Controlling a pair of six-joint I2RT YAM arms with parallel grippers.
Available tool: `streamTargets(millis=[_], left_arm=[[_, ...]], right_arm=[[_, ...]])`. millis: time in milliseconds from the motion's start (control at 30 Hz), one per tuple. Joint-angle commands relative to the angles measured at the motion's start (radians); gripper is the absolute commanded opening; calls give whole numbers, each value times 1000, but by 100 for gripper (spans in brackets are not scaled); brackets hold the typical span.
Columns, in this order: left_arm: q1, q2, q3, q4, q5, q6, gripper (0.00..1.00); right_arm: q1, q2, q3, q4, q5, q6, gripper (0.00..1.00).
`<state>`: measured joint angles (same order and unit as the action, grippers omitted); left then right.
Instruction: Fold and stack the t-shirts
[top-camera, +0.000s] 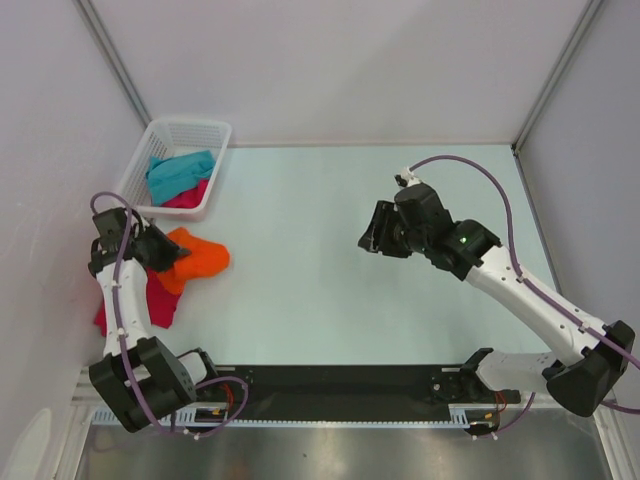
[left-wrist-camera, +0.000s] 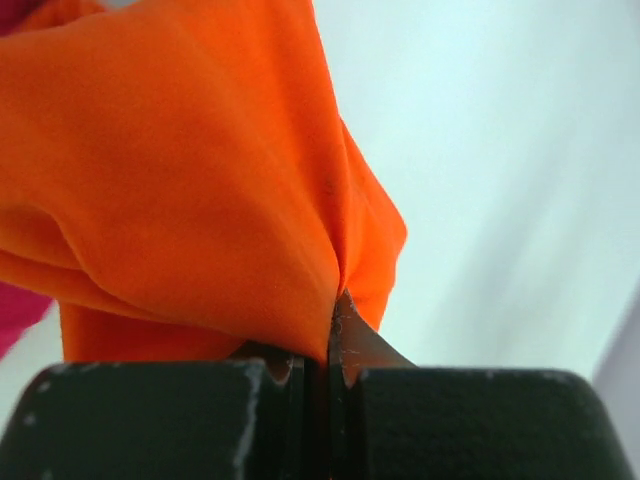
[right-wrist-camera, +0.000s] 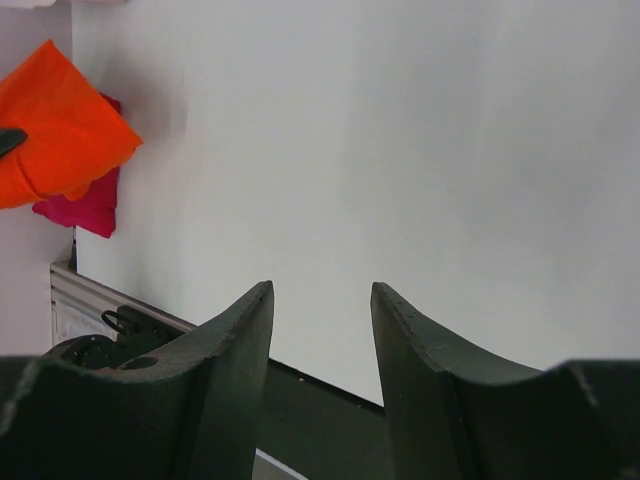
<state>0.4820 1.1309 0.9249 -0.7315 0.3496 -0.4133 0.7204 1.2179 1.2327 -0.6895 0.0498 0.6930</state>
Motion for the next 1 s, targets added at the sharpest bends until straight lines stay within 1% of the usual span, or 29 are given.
streamTargets(millis=[0,33,67,100,133,167,200,300,400,500,667,767,867,900,967], left_arm=[[-22,-22,75,148,369,-45,0],[-20,-16,68,177,465,-64,0],[-19,-7,57,193,521,-80,0],[-20,7,23,242,573,-126,0],[-22,7,-4,283,674,-162,0],[-22,7,-32,326,696,-197,0],[-22,6,-67,361,701,-228,0],[-20,6,-74,327,634,-203,0],[-20,27,-58,296,600,-197,0],[-20,47,-40,281,563,-202,0],[-19,70,-44,285,555,-222,0],[-20,84,-57,287,528,-222,0],[-22,130,-18,296,519,-245,0],[-22,165,18,300,519,-246,0],[-22,191,57,296,546,-246,0]], right_arm=[[-10,-18,-3,27,-25,-23,49],[-12,-15,-1,33,-27,-23,49],[-13,-12,1,36,-30,-23,49],[-13,-11,2,36,-30,-27,49],[-16,-6,5,36,-31,-30,49],[-19,-4,5,39,-36,-33,49],[-22,-1,5,41,-37,-33,49],[-35,3,5,44,-39,-43,49],[-49,6,-2,47,-39,-52,49],[-64,6,-9,48,-71,-56,49],[-96,11,-27,74,-109,-66,49],[-108,34,-32,96,-134,-67,50],[-108,60,-27,107,-151,-70,50],[-108,65,-24,110,-154,-70,50],[-111,71,-21,113,-156,-72,50]])
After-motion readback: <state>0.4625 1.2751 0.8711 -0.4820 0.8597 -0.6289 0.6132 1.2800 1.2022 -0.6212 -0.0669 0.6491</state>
